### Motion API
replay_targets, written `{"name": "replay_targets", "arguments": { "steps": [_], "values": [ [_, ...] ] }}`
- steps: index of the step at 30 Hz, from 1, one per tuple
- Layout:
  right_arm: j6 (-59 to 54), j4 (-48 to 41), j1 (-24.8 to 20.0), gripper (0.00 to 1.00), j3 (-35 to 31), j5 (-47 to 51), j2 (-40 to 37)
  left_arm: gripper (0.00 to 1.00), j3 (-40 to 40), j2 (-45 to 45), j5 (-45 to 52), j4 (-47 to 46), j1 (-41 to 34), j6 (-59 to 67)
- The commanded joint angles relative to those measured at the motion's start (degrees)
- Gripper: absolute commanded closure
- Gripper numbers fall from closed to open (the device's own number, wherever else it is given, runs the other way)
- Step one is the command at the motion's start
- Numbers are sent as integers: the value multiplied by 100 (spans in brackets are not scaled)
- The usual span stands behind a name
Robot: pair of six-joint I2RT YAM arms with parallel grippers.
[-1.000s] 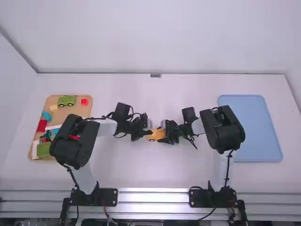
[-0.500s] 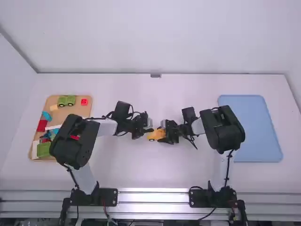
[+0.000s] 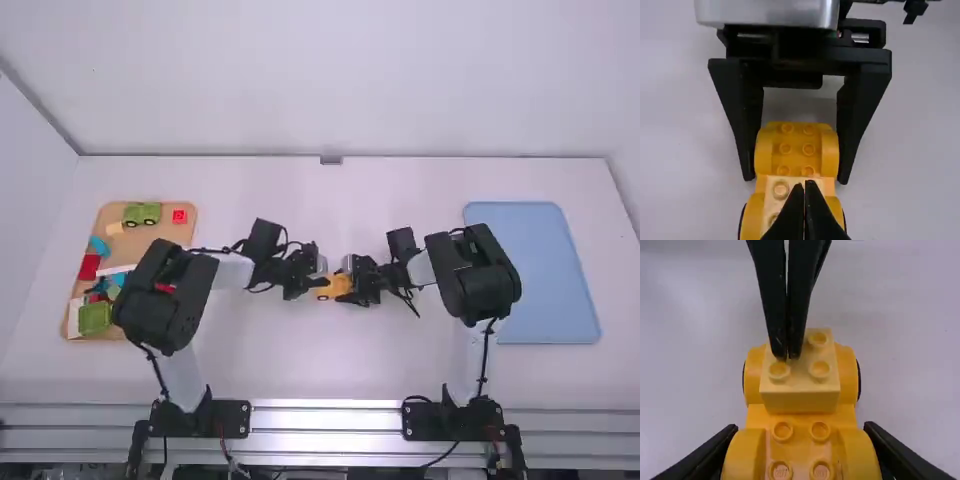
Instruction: Assemble lego blocks to make yellow taxi
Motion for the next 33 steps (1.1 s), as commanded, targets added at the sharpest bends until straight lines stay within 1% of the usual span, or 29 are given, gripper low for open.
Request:
{"name": "replay_targets", "arguments": {
  "steps": [1, 3, 5, 9, 11, 13, 14, 15, 17, 20, 22, 26, 27, 30, 31, 33],
  "values": [
    [92, -63, 13, 37, 22, 127, 72, 98, -39, 258, 7, -164, -96, -15],
    [92, -63, 9, 37, 22, 131, 72, 98, -39, 278, -24, -256, -94, -9],
    [92, -63, 9, 37, 22, 131, 72, 98, -39, 282, -435, -503, -98, -20],
    [90, -57, 17, 37, 22, 142, 72, 98, -46, 282, -863, -892, -92, -15],
    [92, -46, 9, 37, 22, 146, 72, 98, -103, 282, -901, -960, -94, -7],
    [92, -46, 11, 36, 22, 146, 72, 98, -269, 319, -879, -610, -66, -85],
    [92, -46, 11, 36, 22, 146, 72, 98, -269, 319, -879, -610, -66, -85],
    [92, -44, 22, 36, 22, 142, 72, 98, -376, 385, -920, -197, -61, -411],
    [92, -48, 9, 36, 22, 146, 72, 98, -485, 448, -940, 179, -90, -656],
    [92, -46, 22, 36, 22, 144, 72, 98, -542, 448, -841, 422, -94, -671],
    [90, -44, 9, 36, 22, 144, 72, 98, -444, 446, -807, 481, -94, -680],
    [92, -24, 11, 35, 31, 170, 72, 98, -120, 181, -835, 219, -92, -656],
    [92, 2, 22, 34, 26, 166, 72, 98, 63, -70, -833, -22, -92, -610],
    [94, -2, 9, 34, 33, 166, 72, 98, 409, -442, -898, -365, -74, -623],
    [90, 0, 20, 34, 31, 168, 72, 96, 542, -599, -898, -531, -13, -614],
    [79, 7, 20, 33, 31, 168, 72, 98, 684, -839, -1010, -719, 70, -645]
  ]
}}
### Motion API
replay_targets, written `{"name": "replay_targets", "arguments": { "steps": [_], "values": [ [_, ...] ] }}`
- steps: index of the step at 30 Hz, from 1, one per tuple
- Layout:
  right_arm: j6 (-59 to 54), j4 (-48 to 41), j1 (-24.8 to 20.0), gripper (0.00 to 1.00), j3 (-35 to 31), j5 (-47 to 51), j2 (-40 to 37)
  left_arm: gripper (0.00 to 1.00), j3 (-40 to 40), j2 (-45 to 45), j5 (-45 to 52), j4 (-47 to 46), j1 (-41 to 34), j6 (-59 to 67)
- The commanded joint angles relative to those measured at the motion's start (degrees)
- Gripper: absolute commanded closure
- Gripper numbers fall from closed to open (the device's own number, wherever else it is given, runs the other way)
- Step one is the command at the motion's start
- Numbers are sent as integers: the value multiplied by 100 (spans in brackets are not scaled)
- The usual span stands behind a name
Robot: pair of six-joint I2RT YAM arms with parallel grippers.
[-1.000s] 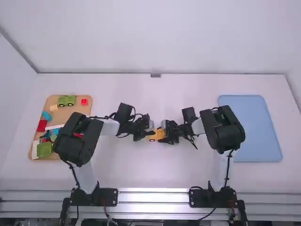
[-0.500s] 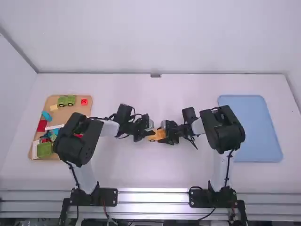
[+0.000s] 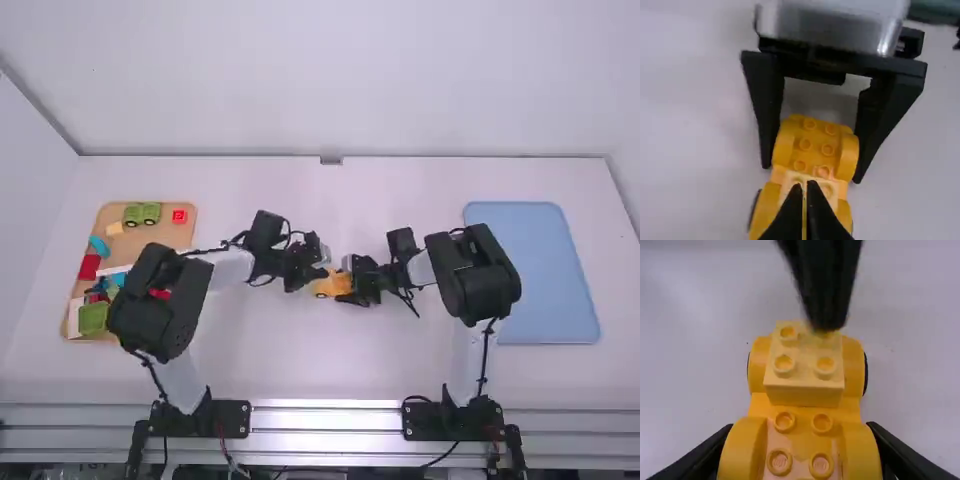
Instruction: Assemble lego blocks to make yellow taxi
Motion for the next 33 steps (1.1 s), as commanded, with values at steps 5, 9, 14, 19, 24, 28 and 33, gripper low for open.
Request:
{"name": "replay_targets", "arguments": {
  "steps": [5, 9, 14, 19, 24, 28, 33],
  "values": [
    [35, 142, -2, 33, 26, 35, 72, 1, 400, -752, -586, -197, 280, -44],
    [35, 111, -9, 33, 79, 37, 72, 1, 396, -796, -597, -289, 409, -44],
    [33, 44, -13, 32, 184, 55, 72, 1, 393, -796, -767, -452, 435, -63],
    [37, 46, -2, 28, 173, 109, 72, 1, 393, -796, -1047, -588, 437, -63],
    [37, -118, -7, 1, 195, 94, 55, 1, 396, -798, -1043, -636, 442, -66],
    [37, -476, -7, 1, 326, 146, 20, 1, 396, -798, -1047, -636, 444, -66],
    [35, -1447, -11, 1, 632, 647, -254, 1, 396, -804, -1145, -455, 603, -767]
  ]
}}
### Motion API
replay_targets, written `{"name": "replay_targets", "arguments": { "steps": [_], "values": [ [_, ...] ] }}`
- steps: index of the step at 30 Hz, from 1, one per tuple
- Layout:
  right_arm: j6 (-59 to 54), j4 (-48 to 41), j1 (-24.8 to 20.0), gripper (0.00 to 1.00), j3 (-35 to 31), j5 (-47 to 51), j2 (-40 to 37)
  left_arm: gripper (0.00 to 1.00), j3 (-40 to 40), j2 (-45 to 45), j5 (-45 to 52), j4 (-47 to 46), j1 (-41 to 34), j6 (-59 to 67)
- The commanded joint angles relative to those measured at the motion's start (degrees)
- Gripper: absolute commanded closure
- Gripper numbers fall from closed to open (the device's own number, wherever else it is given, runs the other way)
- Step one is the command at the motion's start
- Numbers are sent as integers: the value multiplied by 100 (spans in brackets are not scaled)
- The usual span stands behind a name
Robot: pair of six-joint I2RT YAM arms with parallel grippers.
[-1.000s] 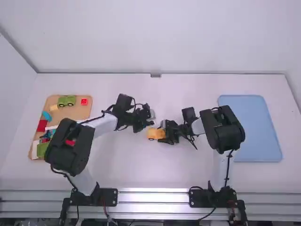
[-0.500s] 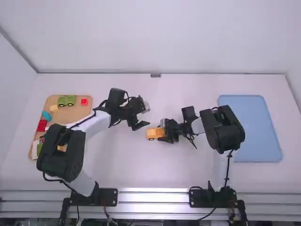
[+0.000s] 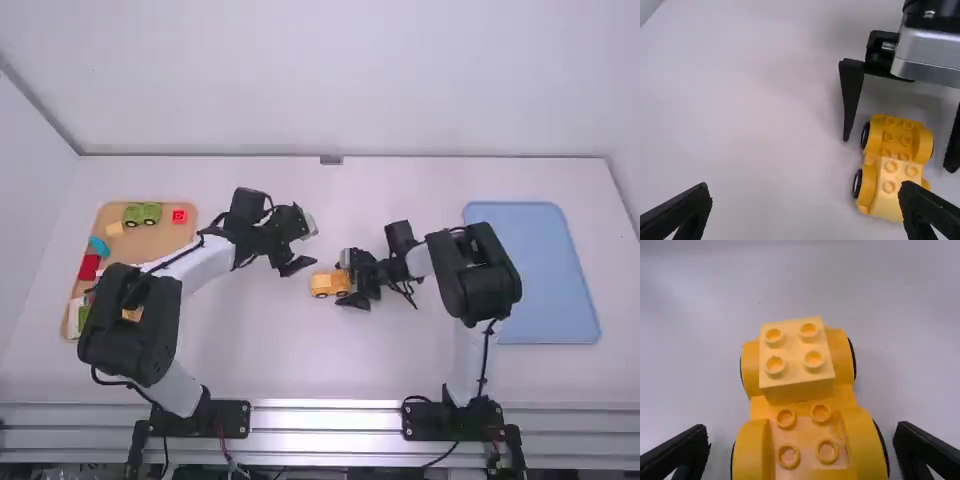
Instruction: Assemble lego blocks to make yellow taxi
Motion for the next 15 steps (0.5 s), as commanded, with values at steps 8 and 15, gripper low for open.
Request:
{"name": "replay_targets", "arguments": {
  "steps": [8, 15],
  "values": [
    [59, -2015, -13, 1, 540, 2000, -1191, 1, -11, -52, -730, 385, 772, -2588],
    [61, -2406, -13, 1, 549, 2879, -1993, 1, 24, -352, -953, -20, 1408, -3591]
  ]
}}
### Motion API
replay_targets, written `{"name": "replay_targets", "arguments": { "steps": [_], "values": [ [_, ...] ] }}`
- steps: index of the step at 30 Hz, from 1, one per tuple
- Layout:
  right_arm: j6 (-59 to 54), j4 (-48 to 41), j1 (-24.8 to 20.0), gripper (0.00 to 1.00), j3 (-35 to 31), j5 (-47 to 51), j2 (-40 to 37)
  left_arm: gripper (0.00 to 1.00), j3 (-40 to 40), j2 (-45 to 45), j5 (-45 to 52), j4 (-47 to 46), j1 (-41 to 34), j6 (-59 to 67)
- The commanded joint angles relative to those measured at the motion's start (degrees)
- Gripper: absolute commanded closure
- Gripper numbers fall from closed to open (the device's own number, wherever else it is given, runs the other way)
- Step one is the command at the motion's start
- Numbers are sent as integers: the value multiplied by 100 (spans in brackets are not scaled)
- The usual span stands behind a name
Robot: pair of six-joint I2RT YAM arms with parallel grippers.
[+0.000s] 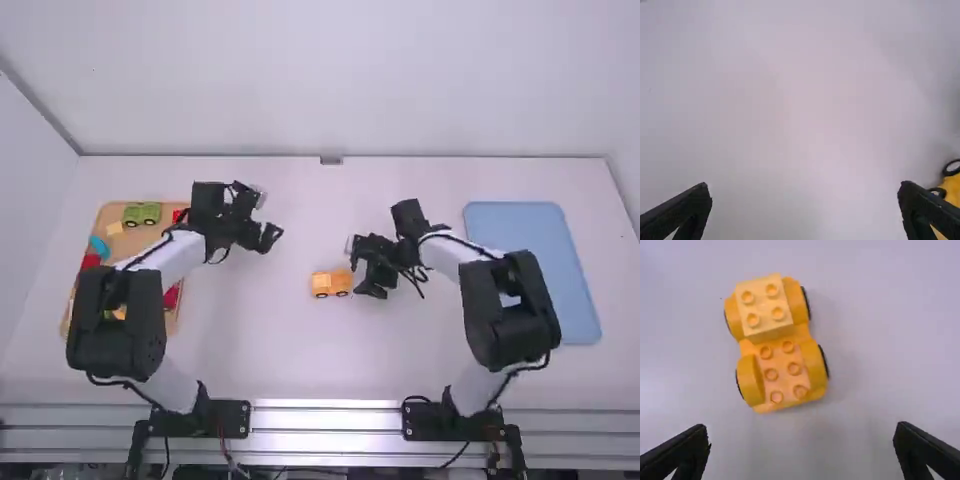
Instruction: Assemble lego blocks to make yellow taxi
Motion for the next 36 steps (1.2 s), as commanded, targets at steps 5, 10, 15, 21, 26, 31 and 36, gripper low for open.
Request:
{"name": "replay_targets", "arguments": {
  "steps": [5, 10, 15, 21, 26, 31, 36],
  "values": [
    [549, 214, -11, 1, 127, 758, -461, 1, 273, -778, -1705, -916, 424, -1303],
    [754, 444, 2, 1, 127, 763, -459, 1, 535, -1008, -2951, -1576, 428, -1381],
    [872, 568, 11, 2, 127, 730, -459, 1, 726, -1187, -3633, -1565, 428, -1270],
    [1292, 855, 0, 1, 127, 728, -459, 1, 741, -1222, -4288, -949, 435, -1086],
    [1545, 1075, 4, 2, 127, 721, -459, 1, 820, -1263, -5025, -715, 435, -1757],
    [1497, 1244, 116, 2, 127, 723, -459, 1, 1552, -1261, -5064, -1526, 435, -1766],
    [1499, 1360, 221, 2, 127, 743, -459, 1, 2522, -1261, -4885, -2293, 472, -1423]
  ]
}}
